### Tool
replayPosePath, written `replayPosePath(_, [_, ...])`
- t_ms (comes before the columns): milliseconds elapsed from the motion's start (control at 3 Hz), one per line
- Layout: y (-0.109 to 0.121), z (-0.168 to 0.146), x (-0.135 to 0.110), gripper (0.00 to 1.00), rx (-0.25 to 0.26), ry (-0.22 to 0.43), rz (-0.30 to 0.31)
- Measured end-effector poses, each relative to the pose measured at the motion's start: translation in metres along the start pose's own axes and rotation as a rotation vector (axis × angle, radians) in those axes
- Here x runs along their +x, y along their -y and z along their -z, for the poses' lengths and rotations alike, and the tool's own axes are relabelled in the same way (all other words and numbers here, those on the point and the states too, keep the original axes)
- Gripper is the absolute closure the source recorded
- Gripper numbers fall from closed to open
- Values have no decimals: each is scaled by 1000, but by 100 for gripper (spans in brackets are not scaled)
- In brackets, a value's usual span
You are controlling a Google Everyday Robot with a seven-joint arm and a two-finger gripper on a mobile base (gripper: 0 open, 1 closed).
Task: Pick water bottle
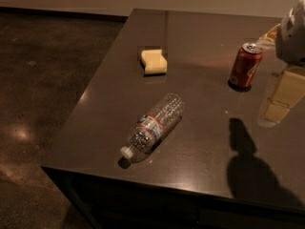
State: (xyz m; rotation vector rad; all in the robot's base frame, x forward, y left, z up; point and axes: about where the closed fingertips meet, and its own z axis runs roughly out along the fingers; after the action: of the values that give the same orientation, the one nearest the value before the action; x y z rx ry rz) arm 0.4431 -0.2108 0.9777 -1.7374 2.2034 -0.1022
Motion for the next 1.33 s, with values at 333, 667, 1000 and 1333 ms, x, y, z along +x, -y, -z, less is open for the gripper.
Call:
replayPosePath(333, [6,-11,-26,0,-13,42,80])
replayPosePath(667, [10,-28,-63,0,-39,91,208])
replayPosePath(1000, [6,-46,-96,0,-77,125,359])
replayPosePath(1333, [-9,-61,-124,0,-102,143,520])
